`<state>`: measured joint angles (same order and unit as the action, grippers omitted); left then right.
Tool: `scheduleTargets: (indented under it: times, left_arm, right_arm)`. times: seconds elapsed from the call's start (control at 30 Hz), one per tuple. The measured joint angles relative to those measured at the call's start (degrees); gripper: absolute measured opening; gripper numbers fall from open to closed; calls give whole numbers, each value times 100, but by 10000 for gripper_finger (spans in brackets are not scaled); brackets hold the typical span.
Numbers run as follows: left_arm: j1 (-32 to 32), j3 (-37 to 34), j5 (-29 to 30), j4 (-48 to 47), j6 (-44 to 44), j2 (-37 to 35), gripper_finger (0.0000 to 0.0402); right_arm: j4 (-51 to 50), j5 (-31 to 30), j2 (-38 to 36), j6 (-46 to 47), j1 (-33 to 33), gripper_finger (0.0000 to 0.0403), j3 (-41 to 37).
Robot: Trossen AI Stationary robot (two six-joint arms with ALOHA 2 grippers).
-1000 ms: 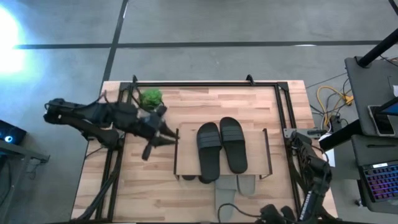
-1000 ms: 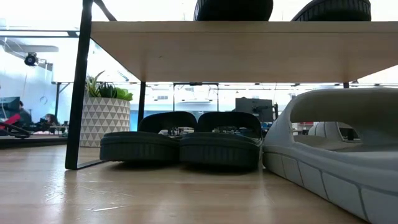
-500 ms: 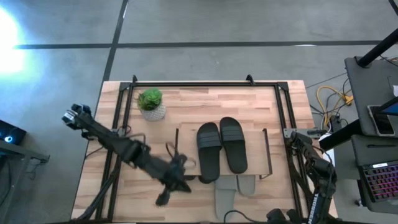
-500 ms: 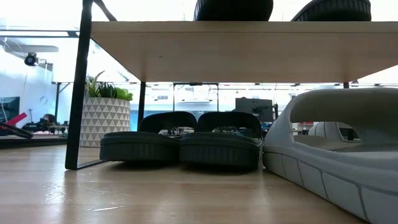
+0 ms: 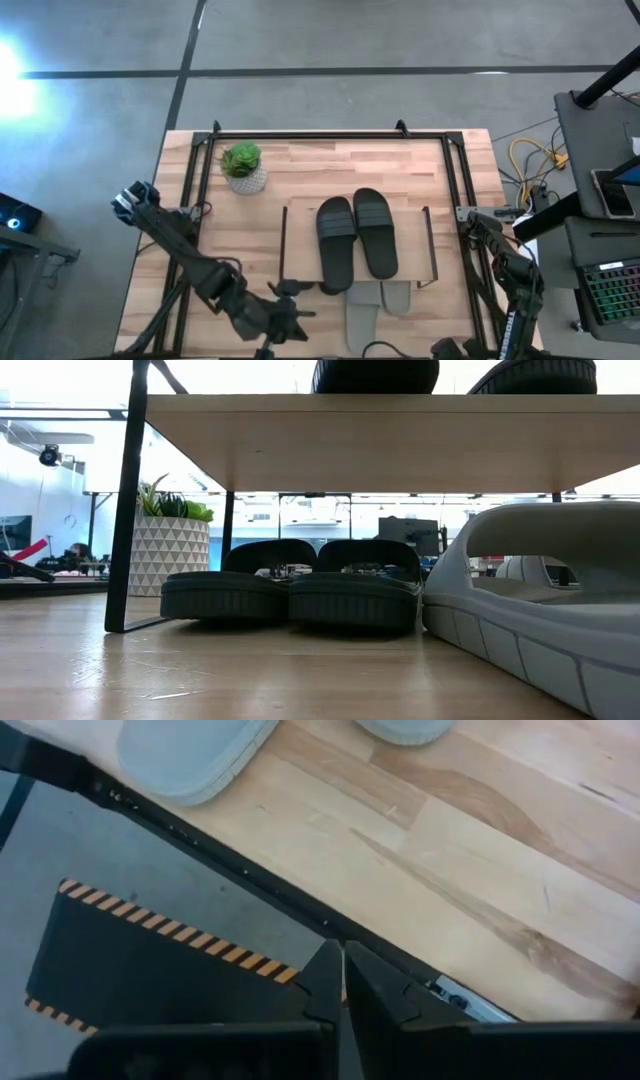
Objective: Pick and place slides into the shelf
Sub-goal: Put the gray slide under the shelf
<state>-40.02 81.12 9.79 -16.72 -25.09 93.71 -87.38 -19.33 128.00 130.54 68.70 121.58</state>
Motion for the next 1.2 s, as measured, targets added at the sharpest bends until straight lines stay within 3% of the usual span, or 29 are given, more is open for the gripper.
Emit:
scheduleTargets:
  times: [0.17, 0.33, 0.43, 0.53, 0.7, 1.03, 1.2]
  left_arm:
    - [-253, 48, 1029, 234, 53, 422, 0]
    - [-599, 45, 2035, 1510, 445, 1059, 0]
    - [-706, 154, 2060, 2499, 410, 1507, 0]
    - [-766, 414, 2018, 2915, 445, 1940, 0]
    - [-755, 939, 1605, 2914, 445, 2572, 0]
    - [-503, 1848, 1433, 2932, 125, 3477, 0]
    - [-290, 2184, 1247, 2434, -165, 3849, 0]
  right_arm:
    - [56, 4, -15, -4, -56, 11, 24]
    - [25, 32, -104, -43, -48, 11, 41]
    - [-36, 50, -145, -43, -46, 11, 42]
    - [-228, 79, -158, -45, -52, 11, 42]
    - [-255, 135, -159, -45, -50, 11, 22]
    - [-264, 139, -159, -56, -113, 11, 4]
    - [-264, 138, -157, -70, -137, 11, 2]
